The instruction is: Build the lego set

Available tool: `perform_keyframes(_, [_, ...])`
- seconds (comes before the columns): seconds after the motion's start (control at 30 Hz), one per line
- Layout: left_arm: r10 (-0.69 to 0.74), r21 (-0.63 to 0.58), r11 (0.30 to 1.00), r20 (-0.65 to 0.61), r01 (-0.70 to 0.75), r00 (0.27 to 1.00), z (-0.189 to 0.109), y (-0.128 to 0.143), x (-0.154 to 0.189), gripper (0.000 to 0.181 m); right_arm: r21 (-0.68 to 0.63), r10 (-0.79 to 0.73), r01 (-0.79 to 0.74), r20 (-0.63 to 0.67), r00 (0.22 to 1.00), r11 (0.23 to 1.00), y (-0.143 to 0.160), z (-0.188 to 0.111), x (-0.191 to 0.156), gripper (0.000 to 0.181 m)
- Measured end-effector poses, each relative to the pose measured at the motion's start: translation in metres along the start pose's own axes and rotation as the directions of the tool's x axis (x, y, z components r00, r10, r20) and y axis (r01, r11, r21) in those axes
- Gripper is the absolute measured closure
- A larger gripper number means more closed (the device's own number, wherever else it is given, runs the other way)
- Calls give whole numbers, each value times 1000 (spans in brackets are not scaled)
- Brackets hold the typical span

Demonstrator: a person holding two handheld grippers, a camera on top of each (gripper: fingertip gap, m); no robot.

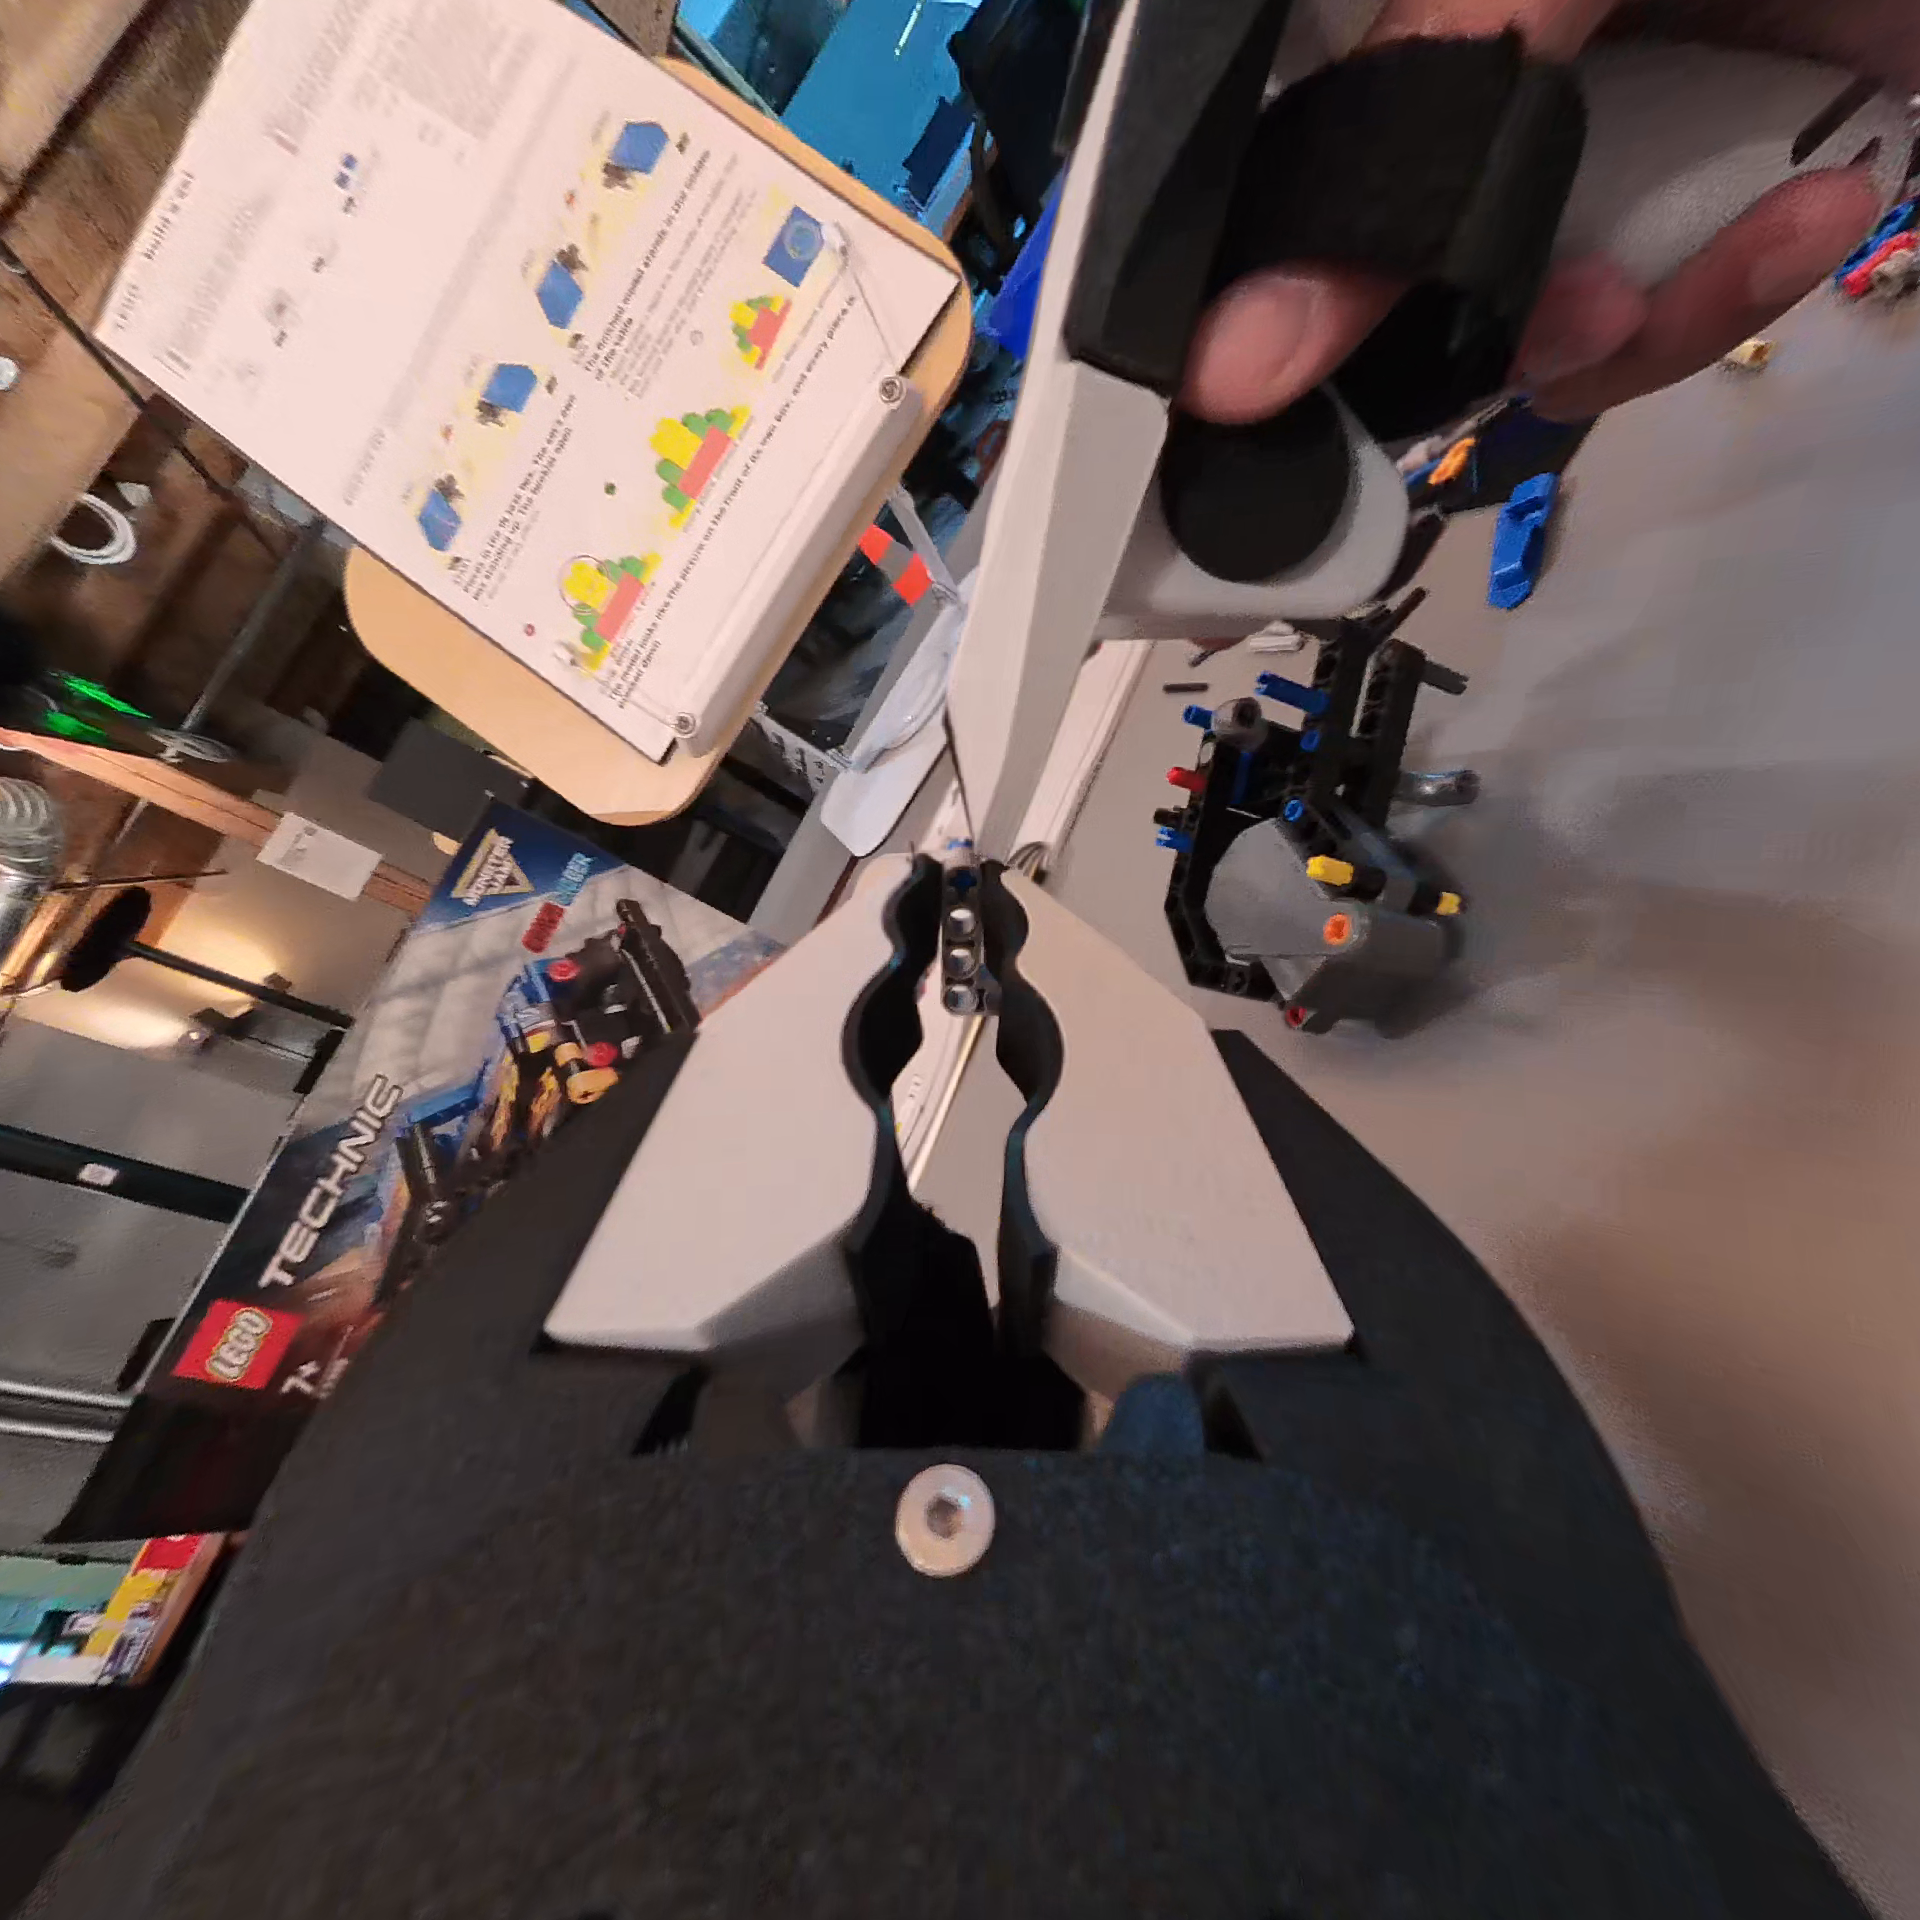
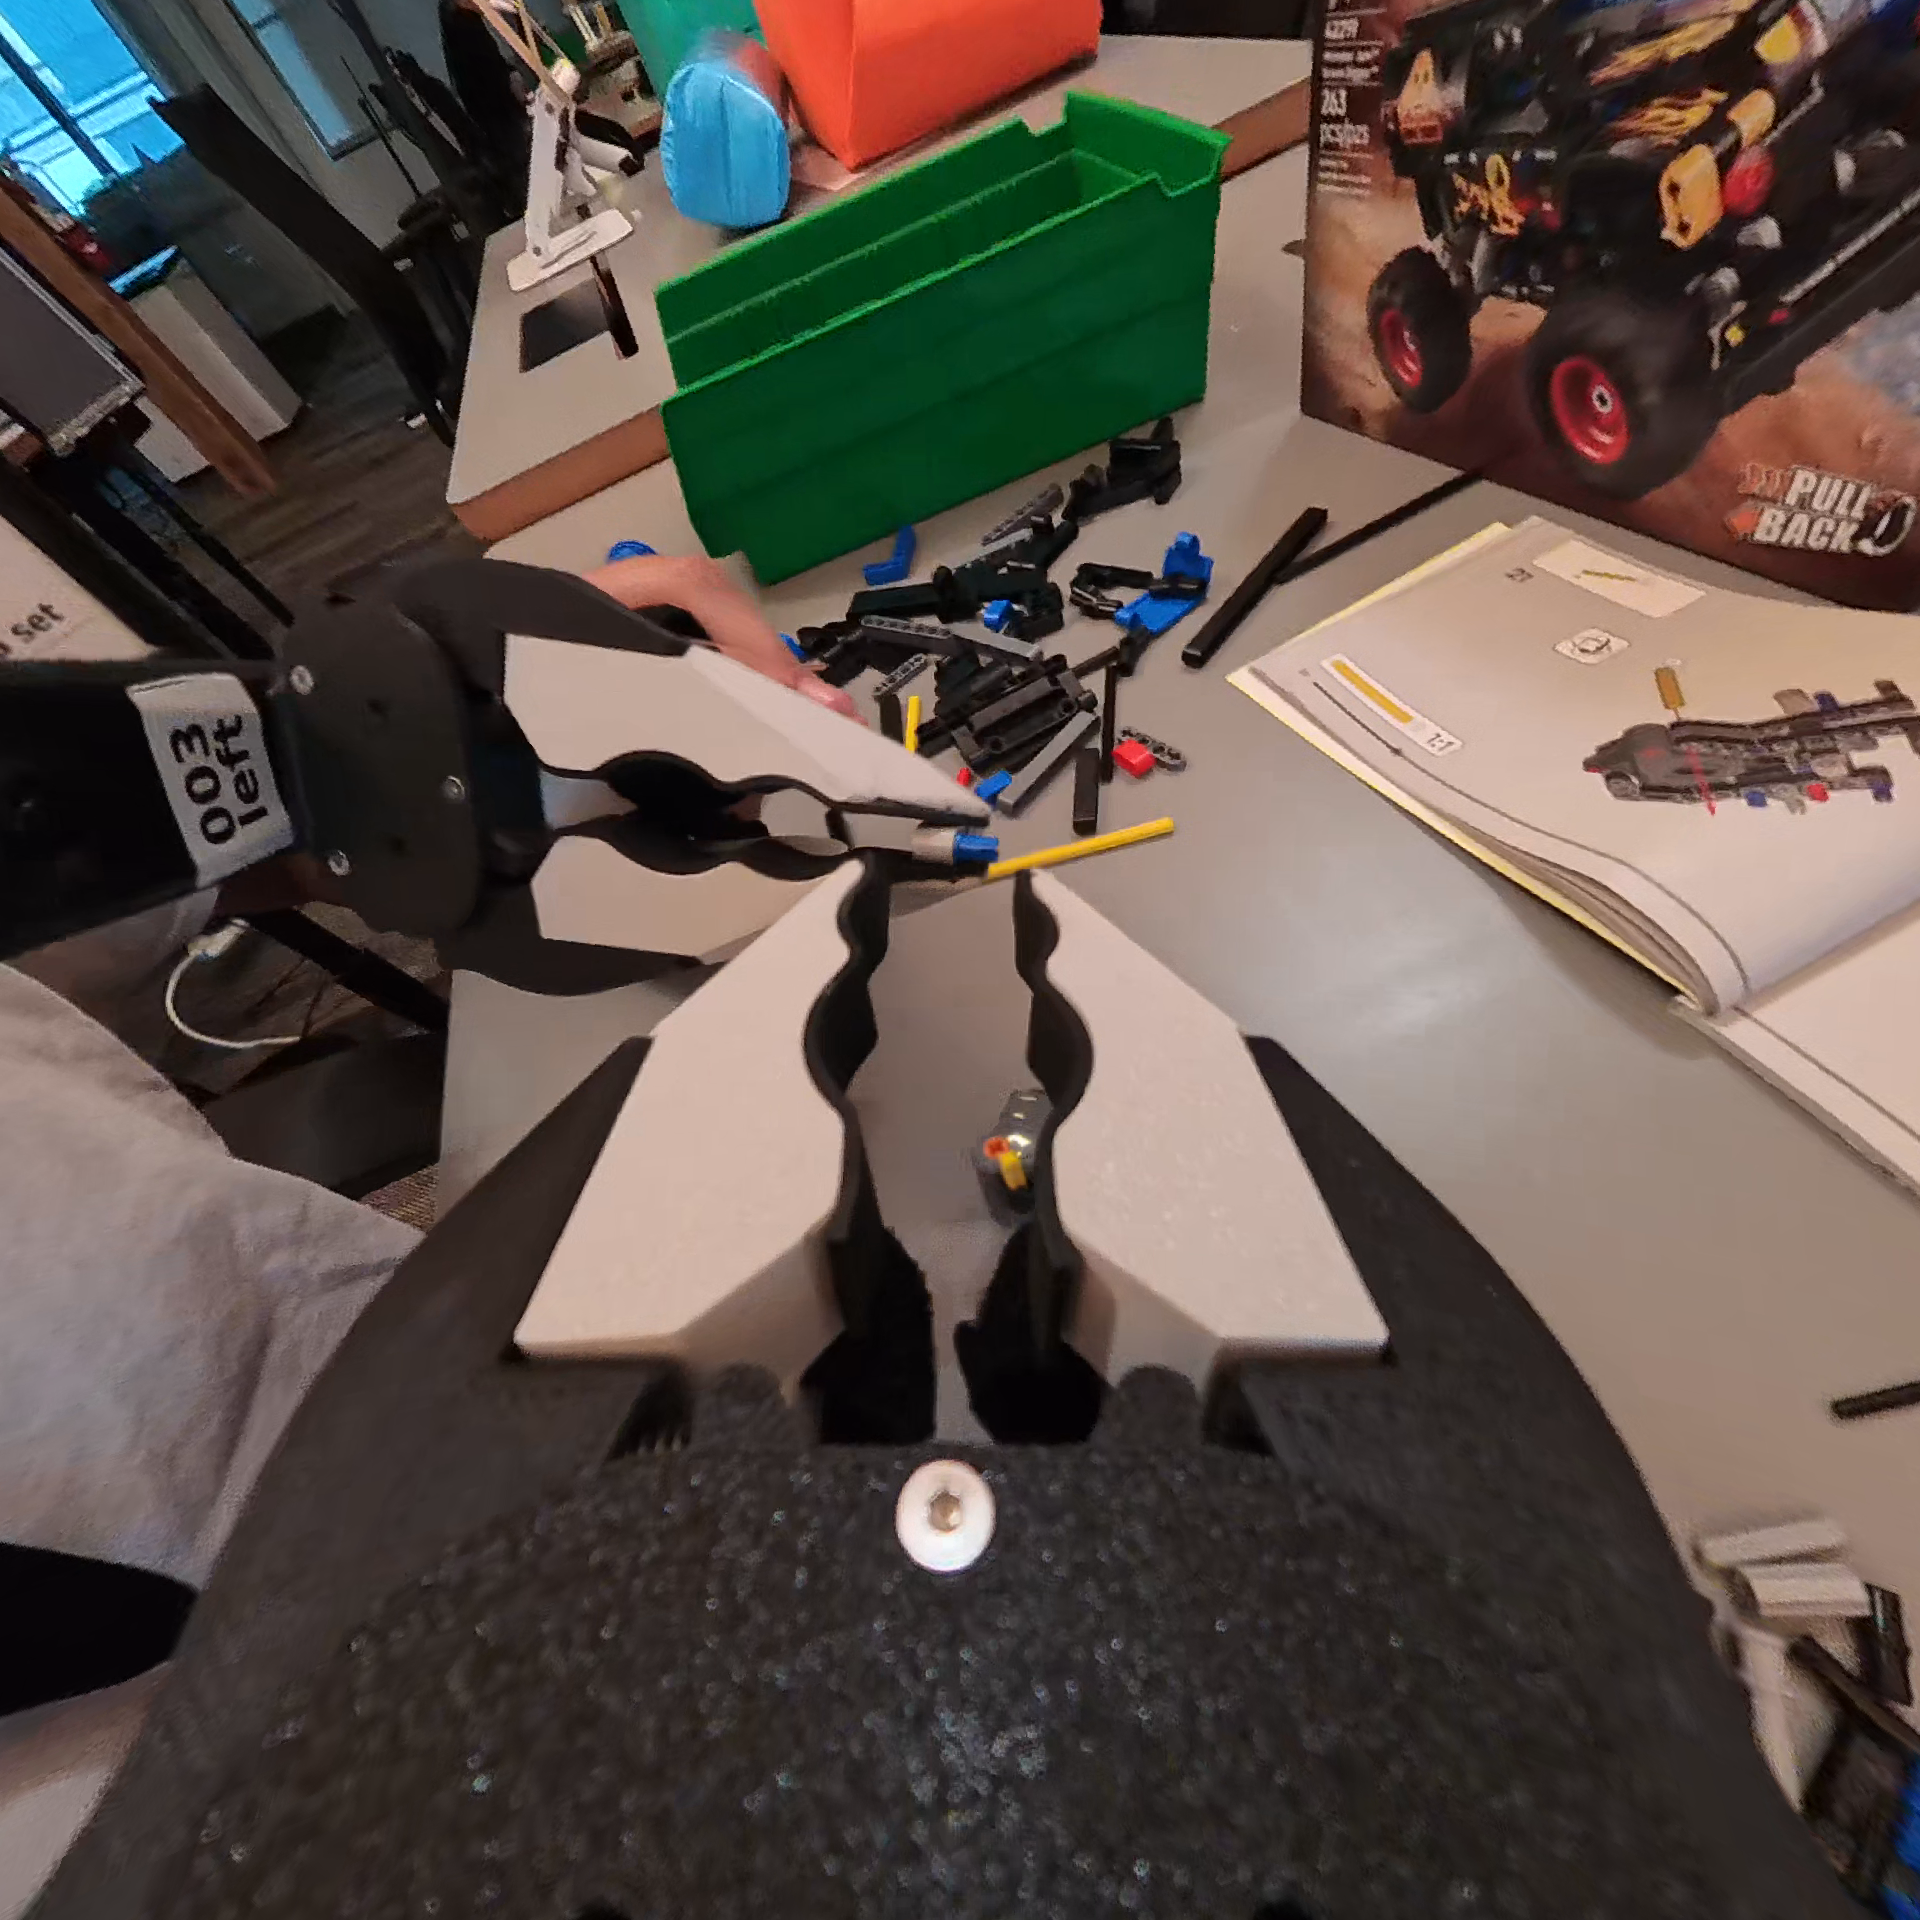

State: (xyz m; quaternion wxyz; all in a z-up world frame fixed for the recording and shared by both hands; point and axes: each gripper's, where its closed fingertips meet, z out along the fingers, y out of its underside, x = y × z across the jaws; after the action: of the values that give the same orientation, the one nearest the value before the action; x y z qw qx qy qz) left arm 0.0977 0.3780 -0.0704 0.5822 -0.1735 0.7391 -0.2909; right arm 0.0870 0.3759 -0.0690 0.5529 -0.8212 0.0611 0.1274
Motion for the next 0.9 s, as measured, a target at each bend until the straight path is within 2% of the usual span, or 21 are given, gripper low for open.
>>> perform_keyframes(0.03, [3, 3, 1000, 6, -3, 1000, -2, 0, -2, 175, 1, -10, 10, -2, 1000, 1000, -2, 0, -1, 157])
perform_keyframes(0.13, [0, 10, 1000, 33, 0, 999, -6, -1, -9, 175, 27, -18, 17, 36, 999, 999, -7, 1, -11, 154])
perform_keyframes(0.33, [83, 8, 996, 89, -84, 993, -12, -3, -14, 175, 55, -27, 25, 33, 999, 998, -8, 5, -14, 152])
perform_keyframes(0.47, [113, 7, 993, 94, -114, 989, -12, -5, -11, 176, 97, -15, 6, 91, 996, 995, -11, 1, -19, 152])
perform_keyframes(0.6, [117, 8, 993, 83, -119, 990, -9, -6, -6, 175, 70, 28, -37, 126, 992, 997, -5, 2, -19, 152])
perform_keyframes(0.7, [120, 7, 993, 75, -121, 990, -8, -6, -3, 175, 71, -16, 9, 91, 996, 997, -2, 2, -16, 156])
perform_keyframes(0.8, [118, 25, 992, 74, -120, 990, -9, -9, -3, 175, 79, 1, -10, 116, 993, 997, -3, -1, -17, 160])
perform_keyframes(0.9, [54, 65, 996, 53, -57, 997, -12, -15, -2, 175, 94, 14, -29, 150, 989, 995, -5, -7, -18, 181])
